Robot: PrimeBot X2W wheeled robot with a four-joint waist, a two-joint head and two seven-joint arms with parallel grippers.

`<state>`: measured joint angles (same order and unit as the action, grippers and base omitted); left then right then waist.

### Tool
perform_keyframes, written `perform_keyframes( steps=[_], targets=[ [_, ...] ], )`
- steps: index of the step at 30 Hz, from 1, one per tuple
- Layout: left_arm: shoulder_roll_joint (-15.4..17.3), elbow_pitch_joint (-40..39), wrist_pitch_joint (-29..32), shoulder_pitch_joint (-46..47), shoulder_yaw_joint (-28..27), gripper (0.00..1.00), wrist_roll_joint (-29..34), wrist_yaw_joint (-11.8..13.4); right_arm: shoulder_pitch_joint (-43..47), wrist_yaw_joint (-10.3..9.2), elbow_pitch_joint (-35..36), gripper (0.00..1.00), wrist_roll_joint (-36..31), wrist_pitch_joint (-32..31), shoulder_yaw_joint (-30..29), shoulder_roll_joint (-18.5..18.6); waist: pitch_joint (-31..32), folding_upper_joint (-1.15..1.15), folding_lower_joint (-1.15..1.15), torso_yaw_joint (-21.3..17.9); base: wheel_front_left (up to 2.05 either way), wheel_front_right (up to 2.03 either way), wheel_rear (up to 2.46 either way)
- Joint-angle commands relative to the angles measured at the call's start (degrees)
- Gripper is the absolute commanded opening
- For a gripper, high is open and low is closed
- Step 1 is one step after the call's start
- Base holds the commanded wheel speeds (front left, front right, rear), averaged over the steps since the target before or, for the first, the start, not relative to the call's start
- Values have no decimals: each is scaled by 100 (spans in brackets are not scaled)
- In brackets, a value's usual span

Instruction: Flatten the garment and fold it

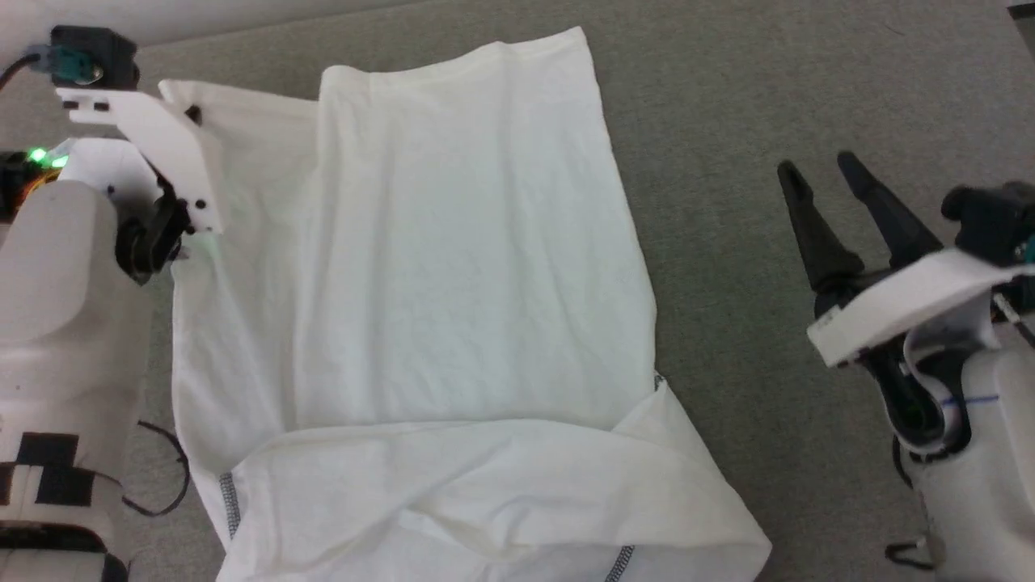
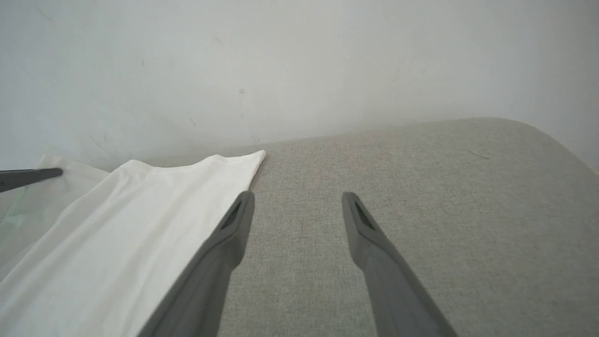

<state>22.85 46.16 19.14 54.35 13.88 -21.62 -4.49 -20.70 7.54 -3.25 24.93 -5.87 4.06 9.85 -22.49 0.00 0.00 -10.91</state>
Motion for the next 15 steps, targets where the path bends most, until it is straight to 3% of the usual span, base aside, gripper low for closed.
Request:
perform_keyframes(
  steps=[1,9,15],
  targets=[
    [-86,-73,-101,98,52,0,7,-44,-332,-5,-234,100,111,-77,54,70,-56,0,0,337,0,0,0],
    [-493,-539,-516,566,304,0,4,-151,-2461,-5,-2118,100,787,-828,738,560,-668,0,0,955,0,0,0],
    [-558,-1055,-631,770,466,0,-6,-209,-3916,-5,-3304,100,1043,-1572,1390,650,-1107,0,0,1271,0,0,0]
  ],
)
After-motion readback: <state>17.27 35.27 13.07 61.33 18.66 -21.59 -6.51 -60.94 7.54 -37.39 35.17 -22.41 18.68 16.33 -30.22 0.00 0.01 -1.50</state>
